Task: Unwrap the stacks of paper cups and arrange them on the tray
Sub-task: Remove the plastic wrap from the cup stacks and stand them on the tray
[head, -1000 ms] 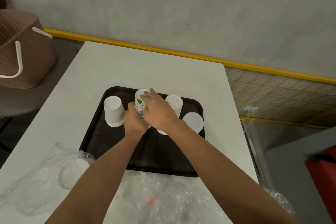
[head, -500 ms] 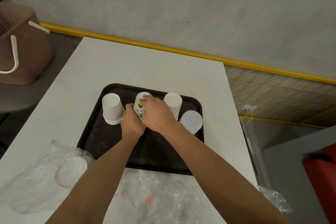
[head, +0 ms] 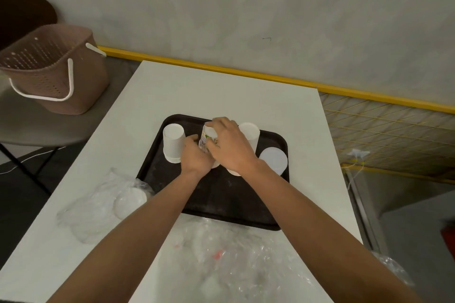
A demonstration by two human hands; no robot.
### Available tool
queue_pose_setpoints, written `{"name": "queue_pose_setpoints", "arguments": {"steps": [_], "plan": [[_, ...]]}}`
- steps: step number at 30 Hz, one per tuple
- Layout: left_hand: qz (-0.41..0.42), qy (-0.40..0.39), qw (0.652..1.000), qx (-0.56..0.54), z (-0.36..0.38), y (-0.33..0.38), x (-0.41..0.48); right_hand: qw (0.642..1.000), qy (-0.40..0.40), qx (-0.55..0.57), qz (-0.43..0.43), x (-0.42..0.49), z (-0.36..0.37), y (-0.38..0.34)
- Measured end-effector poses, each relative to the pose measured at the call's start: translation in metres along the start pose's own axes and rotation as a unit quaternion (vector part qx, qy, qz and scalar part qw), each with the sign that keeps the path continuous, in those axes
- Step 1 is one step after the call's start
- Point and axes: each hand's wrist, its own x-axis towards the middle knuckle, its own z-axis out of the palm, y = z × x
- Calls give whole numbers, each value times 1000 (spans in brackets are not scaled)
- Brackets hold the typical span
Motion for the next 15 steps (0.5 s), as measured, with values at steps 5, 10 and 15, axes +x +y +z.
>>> {"name": "queue_pose_setpoints", "arguments": {"steps": [5,10,15], "plan": [[49,18,998,26,-12,15,-20,999,34,36,15,-12,-5,-5],[73,36,997,17,-28,28,-43,992,74,94,30,-23,-11,-10],[128,37,990,38,-48,43,-58,974,144,164,61,-28,-24,-18]]}}
